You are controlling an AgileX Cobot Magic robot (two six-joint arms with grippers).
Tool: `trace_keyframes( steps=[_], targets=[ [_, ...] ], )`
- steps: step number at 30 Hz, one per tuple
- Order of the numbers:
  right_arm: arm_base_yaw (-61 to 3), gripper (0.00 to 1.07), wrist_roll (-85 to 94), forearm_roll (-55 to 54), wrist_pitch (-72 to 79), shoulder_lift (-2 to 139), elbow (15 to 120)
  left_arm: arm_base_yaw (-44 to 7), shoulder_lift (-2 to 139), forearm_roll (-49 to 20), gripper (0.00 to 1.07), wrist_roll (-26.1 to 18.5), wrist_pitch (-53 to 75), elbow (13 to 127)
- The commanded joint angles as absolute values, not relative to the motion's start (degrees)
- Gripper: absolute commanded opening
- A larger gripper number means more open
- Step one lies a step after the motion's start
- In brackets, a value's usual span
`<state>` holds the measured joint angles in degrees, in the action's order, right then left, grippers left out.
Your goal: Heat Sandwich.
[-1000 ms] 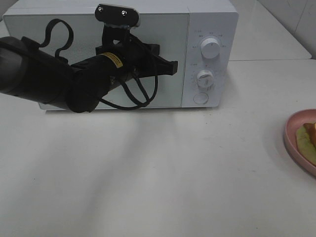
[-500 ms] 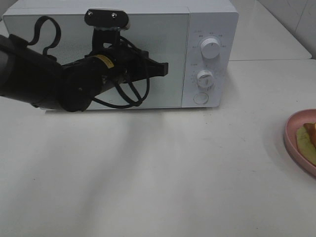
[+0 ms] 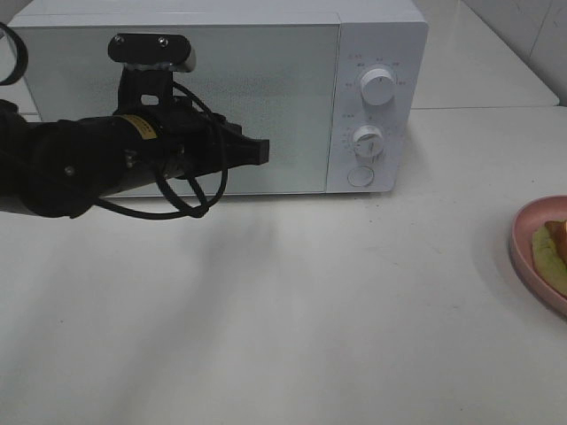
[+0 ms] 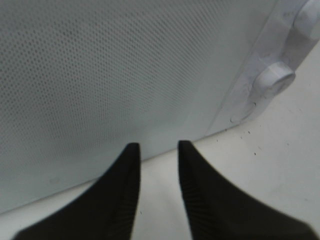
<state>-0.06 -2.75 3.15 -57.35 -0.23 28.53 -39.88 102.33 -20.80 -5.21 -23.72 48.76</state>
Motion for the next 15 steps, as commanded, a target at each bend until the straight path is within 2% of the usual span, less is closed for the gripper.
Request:
trace_keyframes(
  steps=[1,2,3,5,8,15],
  targets=[
    [0.06,0.75,-2.46,3.21,-57.07,-1.89,28.53,-40.11,99.69,-21.49,0.75,-4.18,-17.70,47.96],
    [0.06,0.75,-2.46,3.21,-57.07,-1.89,28.53,-40.11,98.66,-21.49,0.99,-3.61,-14.15,47.96],
    [0.06,0.75,-2.46,3.21,-57.07,-1.89,28.53,-40.11,98.03,-21.37,1.01,-3.72,-12.15,47.96],
    [0.06,0.75,-2.46,3.21,-57.07,-1.89,28.53,-40.11,97.46,-20.91,1.00,-4.13,-10.14,47.96],
    [0.06,0.75,-2.46,3.21,-57.07,-1.89,28.53,-40.11,94.94,-18.96,0.99,-6.53,1.66,47.96],
    [0.06,0.75,-2.46,3.21,-57.07,-1.89,28.53,-39.19,92.30,-16.56,0.99,-6.36,17.76,47.96]
  ],
)
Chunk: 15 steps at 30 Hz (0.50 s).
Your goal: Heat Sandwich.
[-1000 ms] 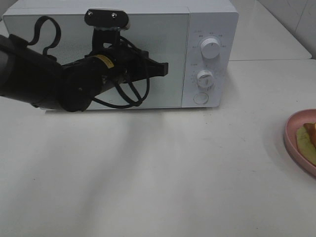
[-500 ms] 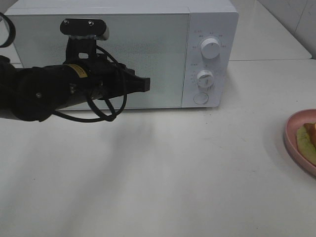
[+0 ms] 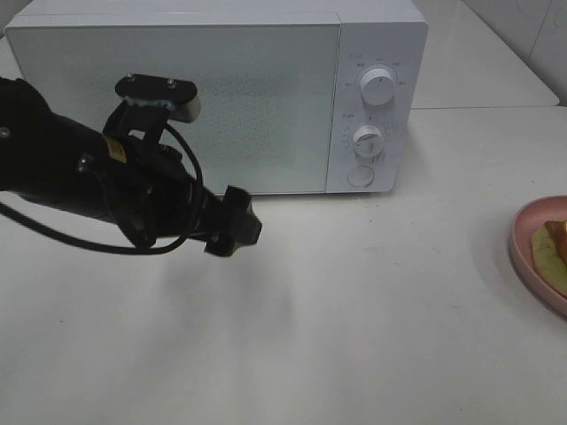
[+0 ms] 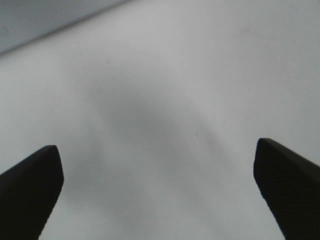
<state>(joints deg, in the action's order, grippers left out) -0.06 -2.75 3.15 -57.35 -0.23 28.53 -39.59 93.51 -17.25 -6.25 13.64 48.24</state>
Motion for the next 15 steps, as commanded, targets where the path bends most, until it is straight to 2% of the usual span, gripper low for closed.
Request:
trace_keyframes(
  steps=[1,3,6,8,13,14,15],
  targets=[
    [0.06,0.75,-2.46,3.21,-57.07,-1.89,28.53,-37.76,91.67,-16.62,0.99,-6.36,21.49,47.96],
    [0.06,0.75,-2.46,3.21,-57.07,-1.89,28.53,-37.07,91.21,-16.67,0.99,-6.36,23.55,47.96],
    [0.06,0.75,-2.46,3.21,-57.07,-1.89,28.53,-32.60,89.55,-16.73,0.98,-6.47,31.40,48.30],
    [0.06,0.75,-2.46,3.21,-57.07,-1.89,28.53,-31.63,89.09,-16.73,0.98,-6.47,32.83,48.30],
    [0.06,0.75,-2.35,3.21,-57.07,-1.89,28.53,-23.84,84.11,-15.41,0.98,-6.65,42.46,48.30],
    [0.06,0.75,-2.35,3.21,-57.07,-1.89,28.53,-23.84,84.11,-15.41,0.98,-6.65,42.46,48.30],
    [0.06,0.75,-2.35,3.21,-57.07,-1.89,28.53,-20.63,81.99,-14.50,0.98,-6.65,44.92,48.30]
  ],
)
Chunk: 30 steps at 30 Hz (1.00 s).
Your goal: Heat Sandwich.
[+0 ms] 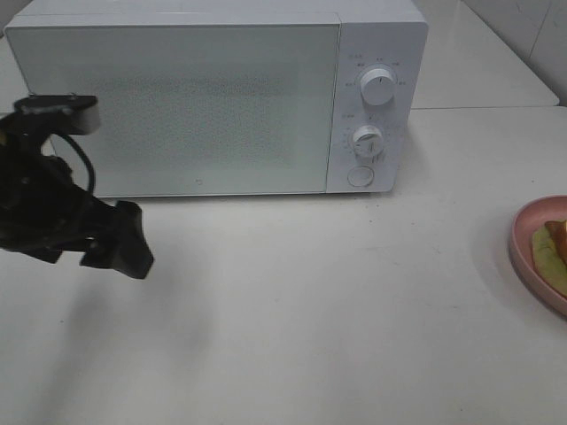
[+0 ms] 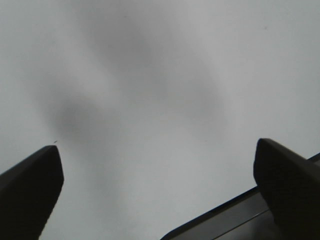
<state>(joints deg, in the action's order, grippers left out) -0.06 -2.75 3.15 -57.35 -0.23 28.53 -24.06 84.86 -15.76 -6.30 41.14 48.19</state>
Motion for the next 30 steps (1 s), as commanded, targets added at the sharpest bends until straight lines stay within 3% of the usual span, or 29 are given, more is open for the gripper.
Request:
trace_keyframes(
  steps=[1,15,30],
  targets=[
    [0.06,0.75,-2.35,3.21,-57.07,-1.89,28.53,-18.85,80.79,-13.98,0.98,-6.65,46.41,48.30],
    [0.06,0.75,-2.35,3.21,-57.07,-1.89,28.53,-0.86,63.88,-5.84,0.98,-4.58,61.99,48.07],
    [0.06,0.75,-2.41,3.21,-57.07,-1.89,28.53,0.06,42.91,-6.59,0.98,-4.24,60.73,34.21]
  ],
)
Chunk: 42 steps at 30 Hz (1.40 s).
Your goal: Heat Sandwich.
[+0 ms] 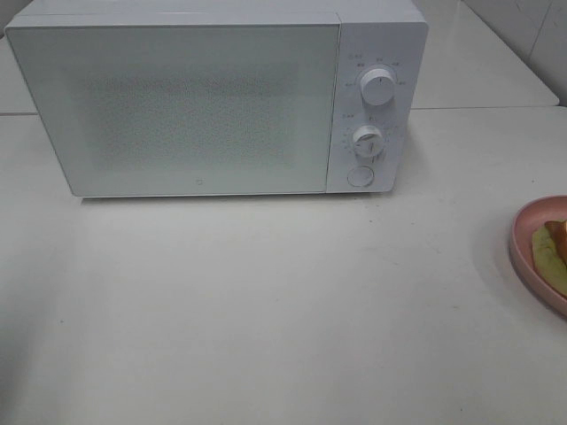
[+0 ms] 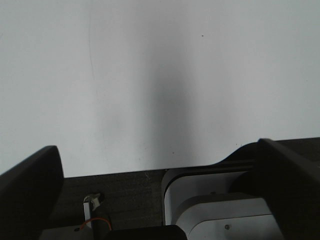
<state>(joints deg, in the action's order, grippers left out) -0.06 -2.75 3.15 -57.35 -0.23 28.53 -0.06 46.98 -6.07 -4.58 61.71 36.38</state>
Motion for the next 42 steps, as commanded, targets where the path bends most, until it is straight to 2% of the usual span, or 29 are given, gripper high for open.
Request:
trace_keyframes(
  steps=[1,28,42],
  targets=[
    [0.06,0.75,-2.41,3.21,-57.07,-1.89,28.53,0.06,39.13,-6.53,0.98,-4.24,60.39,32.43],
    [0.06,0.75,-2.18,3.21,-57.07,-1.89,28.53,0.06,-1.26,-8.82,0.98,-4.07,61.36,29.74],
    [0.06,0.75,-2.29,3.21,-57.07,-1.83,28.53,0.06,-1.32,-8.88,0.98,-4.01,61.31,29.56]
  ],
)
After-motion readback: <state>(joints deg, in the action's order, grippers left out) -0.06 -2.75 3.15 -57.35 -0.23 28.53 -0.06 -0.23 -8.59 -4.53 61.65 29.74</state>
